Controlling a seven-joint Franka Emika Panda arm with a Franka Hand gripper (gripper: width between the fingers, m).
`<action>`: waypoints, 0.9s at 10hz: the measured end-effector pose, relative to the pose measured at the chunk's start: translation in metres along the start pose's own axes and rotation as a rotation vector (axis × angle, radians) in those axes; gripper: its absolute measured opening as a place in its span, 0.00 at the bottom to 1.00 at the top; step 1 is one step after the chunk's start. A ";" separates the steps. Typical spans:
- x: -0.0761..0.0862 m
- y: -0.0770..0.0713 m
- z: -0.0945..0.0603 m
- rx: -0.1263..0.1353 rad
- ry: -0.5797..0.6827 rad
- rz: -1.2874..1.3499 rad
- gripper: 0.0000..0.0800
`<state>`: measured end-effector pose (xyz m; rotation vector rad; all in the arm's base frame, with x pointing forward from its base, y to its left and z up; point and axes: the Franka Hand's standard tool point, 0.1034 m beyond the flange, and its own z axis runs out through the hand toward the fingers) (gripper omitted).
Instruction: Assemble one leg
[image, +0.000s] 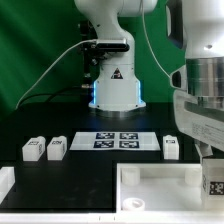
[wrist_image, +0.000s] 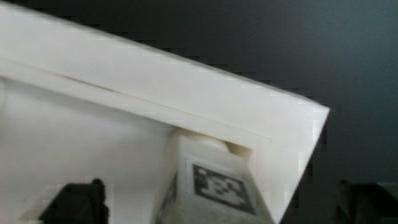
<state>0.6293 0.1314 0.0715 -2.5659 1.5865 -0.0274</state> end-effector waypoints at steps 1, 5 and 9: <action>0.001 0.000 0.000 0.000 0.000 -0.118 0.81; 0.002 -0.001 -0.003 -0.041 0.015 -0.751 0.81; 0.010 0.000 -0.004 -0.045 0.019 -0.900 0.66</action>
Offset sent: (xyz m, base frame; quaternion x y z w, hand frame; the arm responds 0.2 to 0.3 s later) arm 0.0030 0.0086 0.0055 -0.0530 -0.0209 -0.4070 0.9117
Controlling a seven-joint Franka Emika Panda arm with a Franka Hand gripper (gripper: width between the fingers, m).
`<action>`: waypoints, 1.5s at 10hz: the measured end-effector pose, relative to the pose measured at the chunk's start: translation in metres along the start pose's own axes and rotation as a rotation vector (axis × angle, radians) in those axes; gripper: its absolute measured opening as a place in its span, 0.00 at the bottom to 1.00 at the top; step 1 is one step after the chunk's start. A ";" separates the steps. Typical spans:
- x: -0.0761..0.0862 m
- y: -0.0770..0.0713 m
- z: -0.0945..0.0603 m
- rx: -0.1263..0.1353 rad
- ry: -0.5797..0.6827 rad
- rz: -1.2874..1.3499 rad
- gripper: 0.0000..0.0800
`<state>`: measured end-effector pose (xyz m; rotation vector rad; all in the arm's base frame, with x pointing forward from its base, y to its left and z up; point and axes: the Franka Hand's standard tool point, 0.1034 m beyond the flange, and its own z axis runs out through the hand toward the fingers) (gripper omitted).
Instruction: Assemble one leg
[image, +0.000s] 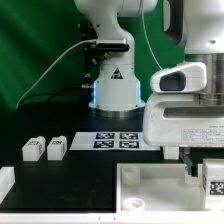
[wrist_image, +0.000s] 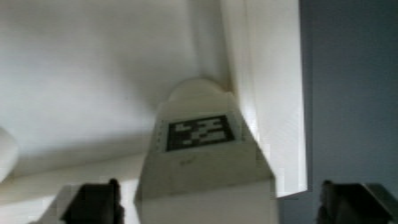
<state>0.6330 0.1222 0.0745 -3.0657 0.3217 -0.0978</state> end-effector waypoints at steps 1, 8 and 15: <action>0.000 0.001 0.000 0.000 0.000 0.001 0.49; 0.002 0.006 0.000 -0.015 -0.030 0.956 0.37; 0.001 0.006 0.000 0.008 -0.056 1.772 0.37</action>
Offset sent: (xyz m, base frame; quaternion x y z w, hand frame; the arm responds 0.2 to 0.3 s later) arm 0.0000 0.0000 0.0000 0.0000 0.0000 0.2667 0.9638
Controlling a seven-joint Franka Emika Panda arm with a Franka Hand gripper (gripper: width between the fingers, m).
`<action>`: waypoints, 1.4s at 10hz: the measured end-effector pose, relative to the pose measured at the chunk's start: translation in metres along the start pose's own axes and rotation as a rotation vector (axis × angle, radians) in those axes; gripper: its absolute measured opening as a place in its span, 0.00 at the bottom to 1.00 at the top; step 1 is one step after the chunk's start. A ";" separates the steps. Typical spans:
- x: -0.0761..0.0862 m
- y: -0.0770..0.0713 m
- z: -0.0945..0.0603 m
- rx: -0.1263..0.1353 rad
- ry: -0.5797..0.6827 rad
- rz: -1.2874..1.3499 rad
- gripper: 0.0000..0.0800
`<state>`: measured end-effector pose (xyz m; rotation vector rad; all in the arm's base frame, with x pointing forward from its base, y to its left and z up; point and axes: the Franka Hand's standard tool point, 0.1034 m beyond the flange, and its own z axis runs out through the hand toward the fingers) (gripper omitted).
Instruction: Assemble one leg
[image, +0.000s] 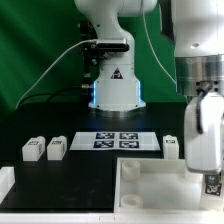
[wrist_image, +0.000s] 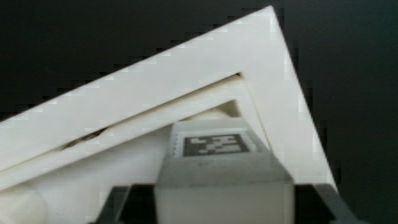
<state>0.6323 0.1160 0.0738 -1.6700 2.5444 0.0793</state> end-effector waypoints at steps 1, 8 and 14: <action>-0.001 0.002 0.000 -0.001 0.009 -0.041 0.37; -0.005 0.006 -0.003 0.006 0.007 -0.096 0.80; -0.018 0.006 -0.034 0.033 -0.027 -0.116 0.81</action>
Offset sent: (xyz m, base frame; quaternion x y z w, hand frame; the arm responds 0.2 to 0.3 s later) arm 0.0000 0.0000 0.0000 0.0000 0.0000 0.0000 1.0000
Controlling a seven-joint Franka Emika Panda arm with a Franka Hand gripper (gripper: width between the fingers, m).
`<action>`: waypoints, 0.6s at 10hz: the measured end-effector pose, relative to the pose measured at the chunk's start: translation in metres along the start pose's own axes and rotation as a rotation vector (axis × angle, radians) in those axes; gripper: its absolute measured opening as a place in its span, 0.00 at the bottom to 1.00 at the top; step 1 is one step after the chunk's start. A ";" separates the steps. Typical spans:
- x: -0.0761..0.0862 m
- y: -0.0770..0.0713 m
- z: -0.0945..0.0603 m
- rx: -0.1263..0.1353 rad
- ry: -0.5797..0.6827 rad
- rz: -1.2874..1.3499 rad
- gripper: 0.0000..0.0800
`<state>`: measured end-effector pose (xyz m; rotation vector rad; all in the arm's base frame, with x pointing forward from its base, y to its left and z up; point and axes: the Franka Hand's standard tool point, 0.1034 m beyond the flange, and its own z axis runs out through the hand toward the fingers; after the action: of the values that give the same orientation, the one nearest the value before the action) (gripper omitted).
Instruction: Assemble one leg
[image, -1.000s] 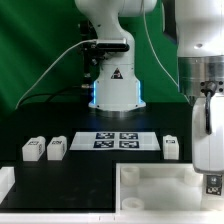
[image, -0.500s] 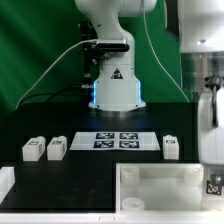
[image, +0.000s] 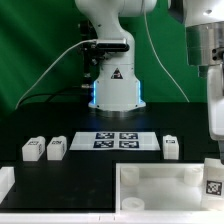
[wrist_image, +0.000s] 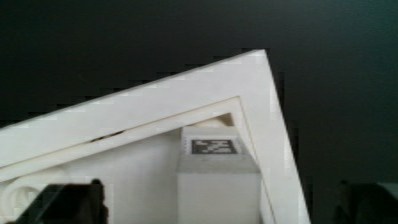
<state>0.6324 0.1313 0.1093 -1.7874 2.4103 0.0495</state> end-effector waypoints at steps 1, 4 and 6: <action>0.000 0.000 0.000 0.000 0.000 0.000 0.81; 0.000 0.000 0.001 -0.001 0.001 -0.001 0.81; 0.000 0.001 0.001 -0.002 0.002 -0.002 0.81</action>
Offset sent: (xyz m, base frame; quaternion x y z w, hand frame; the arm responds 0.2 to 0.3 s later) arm 0.0000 0.0000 0.0000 0.0000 0.0000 0.0000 1.0000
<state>0.6319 0.1312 0.1078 -1.7909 2.4106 0.0503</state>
